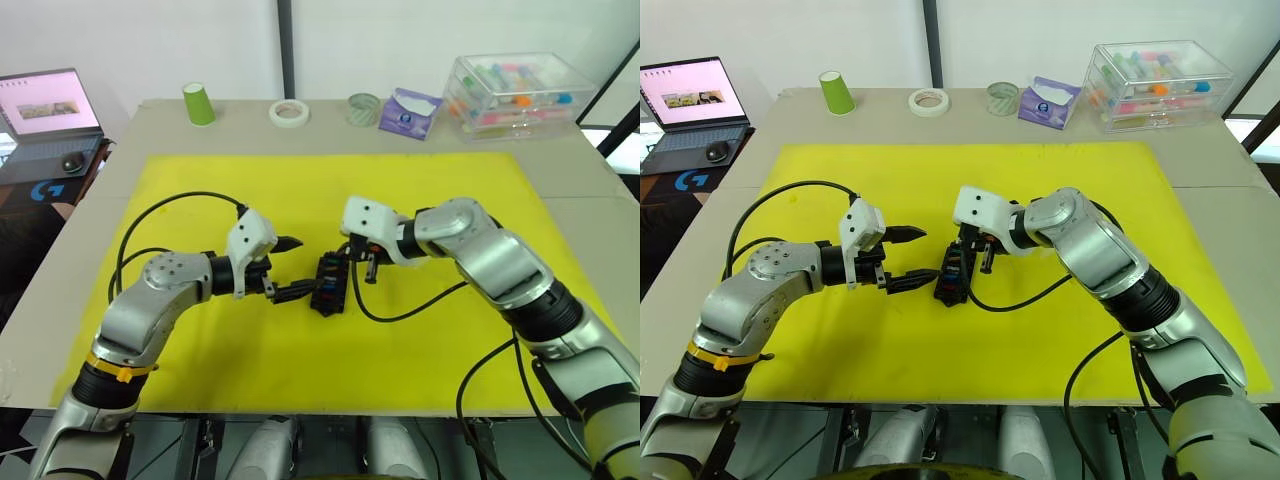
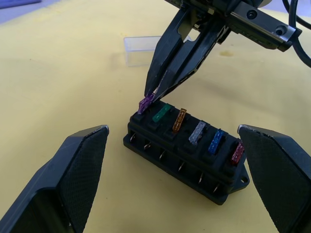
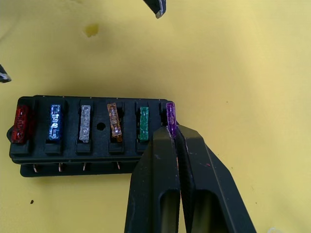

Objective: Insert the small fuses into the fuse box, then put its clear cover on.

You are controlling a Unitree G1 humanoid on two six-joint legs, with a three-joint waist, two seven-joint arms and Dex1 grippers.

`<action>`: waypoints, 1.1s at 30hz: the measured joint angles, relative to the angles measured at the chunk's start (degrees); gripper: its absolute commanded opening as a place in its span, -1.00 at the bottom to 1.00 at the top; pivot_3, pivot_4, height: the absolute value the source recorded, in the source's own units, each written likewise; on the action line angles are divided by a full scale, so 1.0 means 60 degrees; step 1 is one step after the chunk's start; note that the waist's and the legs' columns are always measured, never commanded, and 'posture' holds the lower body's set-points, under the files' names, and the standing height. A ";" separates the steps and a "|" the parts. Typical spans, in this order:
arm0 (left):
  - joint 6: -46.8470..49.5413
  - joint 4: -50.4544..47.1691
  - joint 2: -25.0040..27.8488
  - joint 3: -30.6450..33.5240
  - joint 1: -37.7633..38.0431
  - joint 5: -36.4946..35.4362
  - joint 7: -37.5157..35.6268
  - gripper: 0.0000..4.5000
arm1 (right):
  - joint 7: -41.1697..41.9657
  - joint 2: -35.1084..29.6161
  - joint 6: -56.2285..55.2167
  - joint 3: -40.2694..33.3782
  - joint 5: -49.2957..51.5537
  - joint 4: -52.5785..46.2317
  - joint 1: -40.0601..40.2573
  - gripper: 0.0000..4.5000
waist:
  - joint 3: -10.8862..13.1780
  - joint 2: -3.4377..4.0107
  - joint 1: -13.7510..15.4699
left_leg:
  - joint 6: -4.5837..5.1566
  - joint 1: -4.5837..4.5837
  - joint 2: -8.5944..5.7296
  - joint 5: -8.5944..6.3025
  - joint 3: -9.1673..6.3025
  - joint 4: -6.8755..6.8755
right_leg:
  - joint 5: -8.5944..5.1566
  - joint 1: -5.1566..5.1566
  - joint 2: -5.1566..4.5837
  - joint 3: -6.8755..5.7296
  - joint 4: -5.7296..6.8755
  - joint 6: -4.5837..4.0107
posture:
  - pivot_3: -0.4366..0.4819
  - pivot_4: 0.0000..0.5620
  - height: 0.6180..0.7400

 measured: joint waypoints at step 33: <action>0.0074 -0.0069 0.0003 0.0000 -0.0001 0.0000 0.0057 0.99 | 0.0501 0.0157 -0.0098 -0.0168 -0.0203 0.0292 -0.0011 -1.00 | 0.0000 0.0000 -0.0002 | 0.0000 0.0001 0.0000 0.0000 -0.0001 0.0000 | 0.0000 0.0001 0.0001 0.0000 0.0000 0.0000 | -0.05 -0.47 1.00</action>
